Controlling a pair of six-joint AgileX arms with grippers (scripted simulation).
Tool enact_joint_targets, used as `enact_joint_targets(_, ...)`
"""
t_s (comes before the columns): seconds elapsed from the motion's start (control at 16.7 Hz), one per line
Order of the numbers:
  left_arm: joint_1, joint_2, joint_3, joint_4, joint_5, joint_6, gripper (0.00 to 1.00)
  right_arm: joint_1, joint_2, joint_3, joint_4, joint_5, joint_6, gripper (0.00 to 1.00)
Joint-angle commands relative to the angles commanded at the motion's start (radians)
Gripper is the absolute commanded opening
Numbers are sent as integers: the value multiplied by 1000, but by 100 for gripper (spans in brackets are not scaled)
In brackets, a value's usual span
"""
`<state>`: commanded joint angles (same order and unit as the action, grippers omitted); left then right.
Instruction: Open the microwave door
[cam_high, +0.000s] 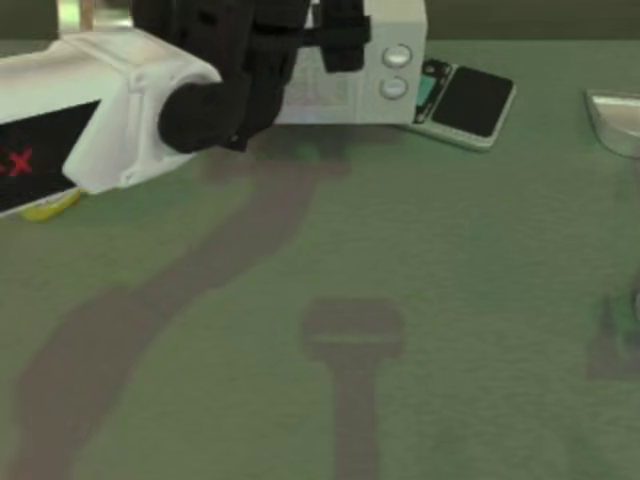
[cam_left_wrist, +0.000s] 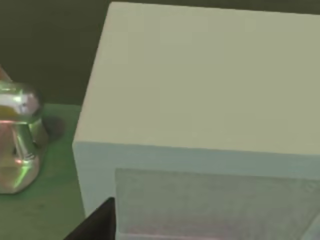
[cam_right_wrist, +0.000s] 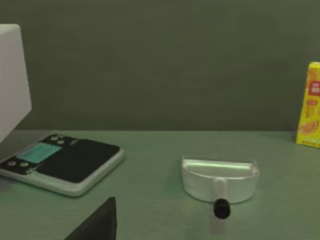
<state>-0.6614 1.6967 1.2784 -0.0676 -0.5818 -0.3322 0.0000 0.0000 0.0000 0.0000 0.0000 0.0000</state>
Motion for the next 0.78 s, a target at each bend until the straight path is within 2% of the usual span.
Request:
enact_joint_targets(0.18, -74, 203, 147, -8, -69, -39, 100, 0, 0, 0, 0, 0, 0, 100)
enact_joint_targets(0.36, -115, 312, 231, -12, -110, -62, 100, 0, 0, 0, 0, 0, 0, 100)
enact_joint_targets(0.78, -117, 332, 245, -12, -114, -64, 100, 0, 0, 0, 0, 0, 0, 100)
